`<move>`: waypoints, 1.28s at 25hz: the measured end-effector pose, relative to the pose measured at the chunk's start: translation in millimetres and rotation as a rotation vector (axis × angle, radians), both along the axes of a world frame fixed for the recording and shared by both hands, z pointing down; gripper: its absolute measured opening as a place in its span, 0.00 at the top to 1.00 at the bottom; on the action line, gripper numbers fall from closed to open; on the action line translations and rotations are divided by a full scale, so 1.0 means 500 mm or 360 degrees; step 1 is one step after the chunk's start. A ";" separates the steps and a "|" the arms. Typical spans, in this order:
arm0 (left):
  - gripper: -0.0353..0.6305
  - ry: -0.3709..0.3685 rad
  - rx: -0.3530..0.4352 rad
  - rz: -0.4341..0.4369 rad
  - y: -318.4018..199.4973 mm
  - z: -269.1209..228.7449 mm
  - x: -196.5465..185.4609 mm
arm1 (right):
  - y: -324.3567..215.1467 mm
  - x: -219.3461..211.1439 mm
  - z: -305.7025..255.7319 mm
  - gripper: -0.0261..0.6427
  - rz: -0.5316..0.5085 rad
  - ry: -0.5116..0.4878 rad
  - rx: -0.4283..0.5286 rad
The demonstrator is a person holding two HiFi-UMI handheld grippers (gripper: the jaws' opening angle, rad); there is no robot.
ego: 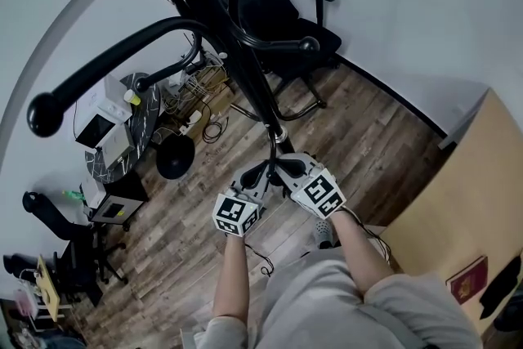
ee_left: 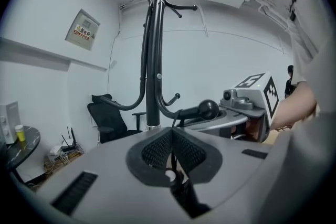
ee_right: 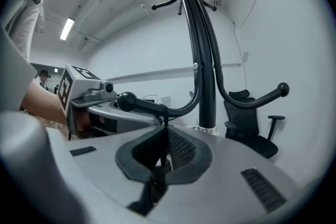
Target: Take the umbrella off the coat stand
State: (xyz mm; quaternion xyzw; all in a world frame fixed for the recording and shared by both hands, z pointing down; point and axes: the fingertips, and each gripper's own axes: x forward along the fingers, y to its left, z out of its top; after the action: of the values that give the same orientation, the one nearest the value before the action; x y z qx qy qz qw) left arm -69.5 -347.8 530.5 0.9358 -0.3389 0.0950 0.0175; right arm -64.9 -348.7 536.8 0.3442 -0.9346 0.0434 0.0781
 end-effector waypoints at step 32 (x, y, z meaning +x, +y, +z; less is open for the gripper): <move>0.91 -0.0079 0.0170 -0.0319 0.003 -0.043 -0.025 | 0.039 0.067 -0.048 0.94 0.0547 0.0141 0.0144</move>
State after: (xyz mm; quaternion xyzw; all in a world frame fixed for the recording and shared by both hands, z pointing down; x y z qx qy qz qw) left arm -81.9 -346.3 508.8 0.8941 -0.4358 0.0978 -0.0314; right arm -31.5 -329.2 512.8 0.5037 -0.8586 -0.0013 0.0950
